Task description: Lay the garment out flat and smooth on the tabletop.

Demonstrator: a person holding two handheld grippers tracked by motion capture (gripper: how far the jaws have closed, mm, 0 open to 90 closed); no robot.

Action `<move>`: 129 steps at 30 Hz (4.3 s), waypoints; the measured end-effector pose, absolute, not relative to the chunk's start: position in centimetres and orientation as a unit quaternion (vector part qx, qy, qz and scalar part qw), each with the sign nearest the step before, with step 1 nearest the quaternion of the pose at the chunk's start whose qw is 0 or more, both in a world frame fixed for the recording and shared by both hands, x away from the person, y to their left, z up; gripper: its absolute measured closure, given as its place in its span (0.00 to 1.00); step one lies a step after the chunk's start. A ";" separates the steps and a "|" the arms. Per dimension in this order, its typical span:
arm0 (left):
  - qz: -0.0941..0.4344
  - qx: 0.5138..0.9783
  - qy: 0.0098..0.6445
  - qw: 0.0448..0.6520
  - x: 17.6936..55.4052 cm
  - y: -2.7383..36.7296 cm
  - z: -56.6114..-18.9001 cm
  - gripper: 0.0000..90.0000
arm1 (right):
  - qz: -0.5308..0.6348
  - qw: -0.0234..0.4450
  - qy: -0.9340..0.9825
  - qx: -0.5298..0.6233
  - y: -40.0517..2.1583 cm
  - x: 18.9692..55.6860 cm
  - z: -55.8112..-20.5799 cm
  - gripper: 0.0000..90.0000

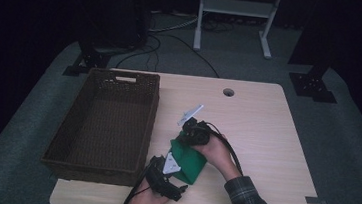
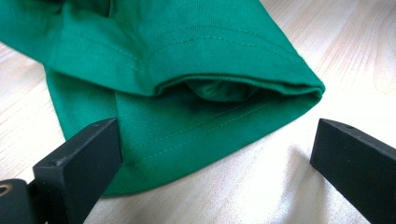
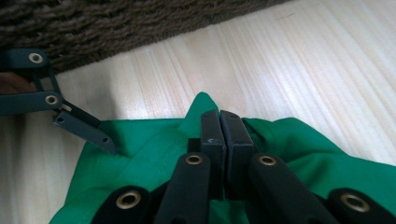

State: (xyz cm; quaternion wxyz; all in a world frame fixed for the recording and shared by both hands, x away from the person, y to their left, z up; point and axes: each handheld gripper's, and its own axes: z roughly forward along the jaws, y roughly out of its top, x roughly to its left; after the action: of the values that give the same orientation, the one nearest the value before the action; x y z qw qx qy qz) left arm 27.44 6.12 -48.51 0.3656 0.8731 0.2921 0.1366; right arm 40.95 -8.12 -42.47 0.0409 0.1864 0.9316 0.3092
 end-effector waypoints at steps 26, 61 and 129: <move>0.135 0.875 0.289 0.365 27.4 6.0 -48.5 0.00 | 0.357 0.034 0.907 0.220 -12.4 39.9 -40.5 1.00; 0.134 0.875 0.289 0.364 27.4 6.1 -48.5 0.00 | 0.367 0.057 0.896 0.242 -17.0 38.1 -39.7 1.00; 0.134 0.875 0.287 0.366 27.4 6.1 -48.5 0.00 | 0.390 0.061 0.865 0.310 -25.2 34.3 -42.9 0.99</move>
State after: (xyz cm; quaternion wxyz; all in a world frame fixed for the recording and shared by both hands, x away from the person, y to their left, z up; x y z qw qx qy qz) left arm 27.41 6.07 -48.52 0.3660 0.8753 0.2865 0.1336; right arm 34.29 -25.20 -42.94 0.0611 0.3103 0.8646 0.3905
